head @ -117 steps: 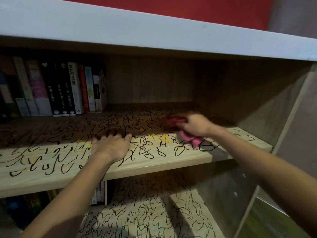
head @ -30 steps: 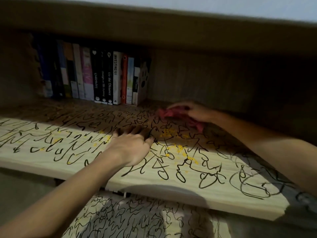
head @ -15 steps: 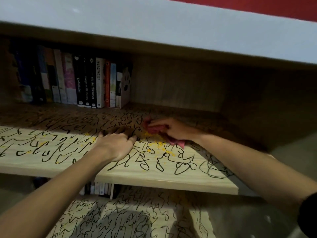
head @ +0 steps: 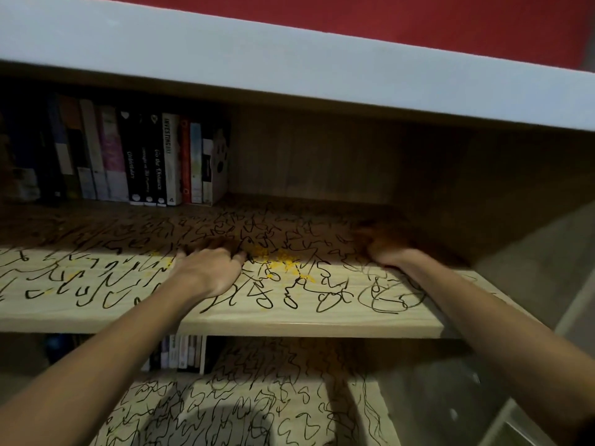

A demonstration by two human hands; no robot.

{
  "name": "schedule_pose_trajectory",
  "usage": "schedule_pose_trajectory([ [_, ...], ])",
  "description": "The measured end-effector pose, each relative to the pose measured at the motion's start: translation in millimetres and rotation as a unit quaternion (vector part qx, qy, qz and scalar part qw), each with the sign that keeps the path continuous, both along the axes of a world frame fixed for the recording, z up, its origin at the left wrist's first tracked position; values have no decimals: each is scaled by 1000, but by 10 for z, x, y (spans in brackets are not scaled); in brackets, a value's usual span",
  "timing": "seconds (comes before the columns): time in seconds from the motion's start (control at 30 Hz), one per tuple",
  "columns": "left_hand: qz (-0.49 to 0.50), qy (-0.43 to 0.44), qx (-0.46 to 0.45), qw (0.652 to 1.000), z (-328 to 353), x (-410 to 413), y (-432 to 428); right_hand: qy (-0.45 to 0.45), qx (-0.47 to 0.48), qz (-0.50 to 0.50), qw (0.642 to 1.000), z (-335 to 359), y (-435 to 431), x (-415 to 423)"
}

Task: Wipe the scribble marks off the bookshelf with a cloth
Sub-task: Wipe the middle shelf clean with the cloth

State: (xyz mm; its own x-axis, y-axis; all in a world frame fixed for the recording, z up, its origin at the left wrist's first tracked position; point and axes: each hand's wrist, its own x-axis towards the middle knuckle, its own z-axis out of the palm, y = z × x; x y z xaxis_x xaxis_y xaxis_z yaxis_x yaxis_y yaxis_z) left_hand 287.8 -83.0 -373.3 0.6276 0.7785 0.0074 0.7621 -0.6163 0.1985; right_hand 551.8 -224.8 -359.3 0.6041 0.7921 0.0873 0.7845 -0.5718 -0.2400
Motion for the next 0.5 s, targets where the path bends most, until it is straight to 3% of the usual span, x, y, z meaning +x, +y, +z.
schedule_pose_trajectory([
  [0.1,-2,-2,3,1000,12,-15,-23,195,57,90,975,26,5,-532],
  [0.17,-1,-9,3,1000,26,-17,-54,235,75,114,962,159,-119,-698],
  [0.33,2,-21,5,1000,35,-22,-74,170,189,14,967,447,-682,-430],
  [0.4,2,-24,3,1000,32,-17,-68,162,121,-87,975,382,-915,-271],
  [0.5,0,-33,1,999,26,-23,-68,51,-36,-177,982,145,-905,-200],
])
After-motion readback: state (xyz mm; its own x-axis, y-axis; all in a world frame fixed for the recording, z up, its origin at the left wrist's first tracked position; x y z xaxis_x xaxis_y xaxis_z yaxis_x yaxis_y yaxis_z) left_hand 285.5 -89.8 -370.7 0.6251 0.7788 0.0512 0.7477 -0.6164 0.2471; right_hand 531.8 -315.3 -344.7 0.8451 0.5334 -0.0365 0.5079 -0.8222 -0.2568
